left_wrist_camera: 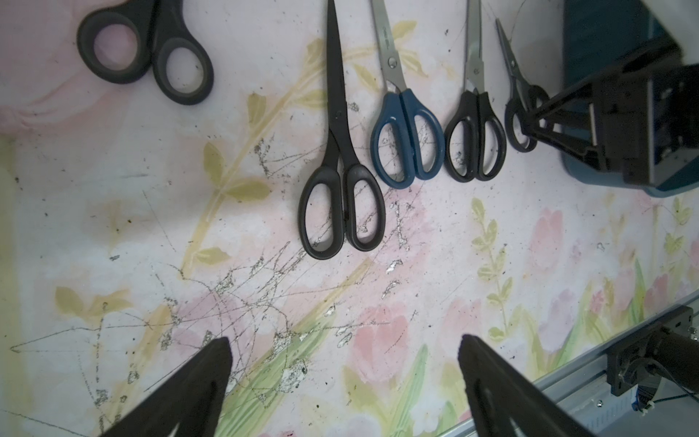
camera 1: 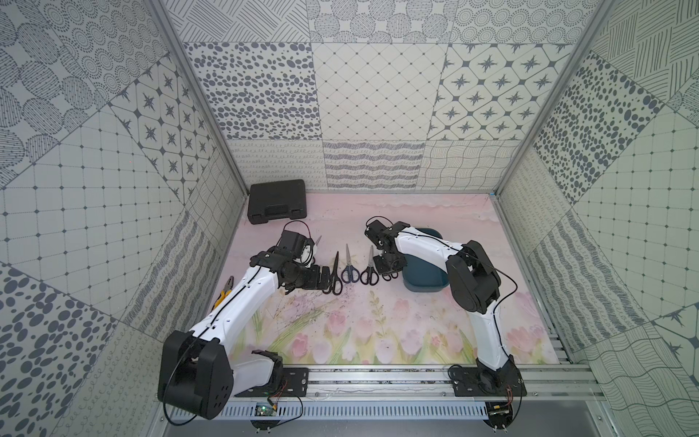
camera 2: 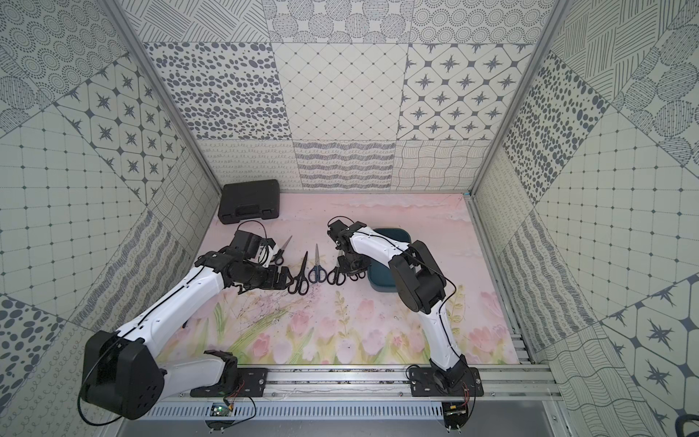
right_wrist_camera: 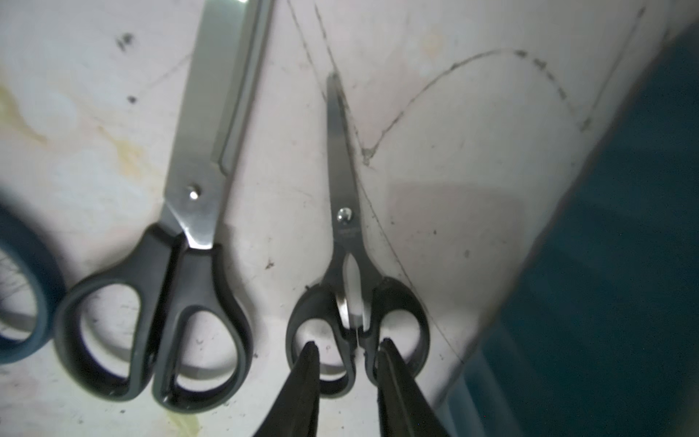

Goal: Put the scissors into the storage box
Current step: Pick up the scissors from the center of the board.

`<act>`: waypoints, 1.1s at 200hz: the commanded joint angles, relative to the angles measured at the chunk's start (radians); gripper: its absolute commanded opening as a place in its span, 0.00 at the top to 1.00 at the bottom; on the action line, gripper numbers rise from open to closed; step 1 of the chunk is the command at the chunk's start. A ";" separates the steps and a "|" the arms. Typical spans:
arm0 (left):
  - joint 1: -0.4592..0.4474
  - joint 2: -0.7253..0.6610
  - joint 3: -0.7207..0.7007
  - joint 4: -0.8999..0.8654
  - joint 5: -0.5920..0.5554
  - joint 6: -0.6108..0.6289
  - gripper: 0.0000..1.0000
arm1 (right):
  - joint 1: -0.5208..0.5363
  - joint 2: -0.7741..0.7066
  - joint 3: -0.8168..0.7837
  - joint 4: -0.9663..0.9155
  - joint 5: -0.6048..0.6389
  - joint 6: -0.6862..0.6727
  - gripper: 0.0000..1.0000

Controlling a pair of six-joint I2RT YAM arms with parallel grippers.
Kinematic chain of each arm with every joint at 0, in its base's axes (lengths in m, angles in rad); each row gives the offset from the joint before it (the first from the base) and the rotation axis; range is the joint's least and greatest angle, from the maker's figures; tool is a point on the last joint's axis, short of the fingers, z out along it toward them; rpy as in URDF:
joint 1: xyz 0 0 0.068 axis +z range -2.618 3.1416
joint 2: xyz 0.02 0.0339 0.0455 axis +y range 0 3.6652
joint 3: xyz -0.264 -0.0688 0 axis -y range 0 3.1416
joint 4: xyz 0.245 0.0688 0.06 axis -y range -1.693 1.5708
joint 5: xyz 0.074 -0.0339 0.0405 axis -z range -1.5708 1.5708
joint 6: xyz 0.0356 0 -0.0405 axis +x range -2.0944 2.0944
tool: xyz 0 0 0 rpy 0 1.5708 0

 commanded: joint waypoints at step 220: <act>0.026 -0.034 -0.001 0.011 0.063 -0.007 0.01 | 0.028 0.057 0.211 -0.213 -0.061 0.109 1.00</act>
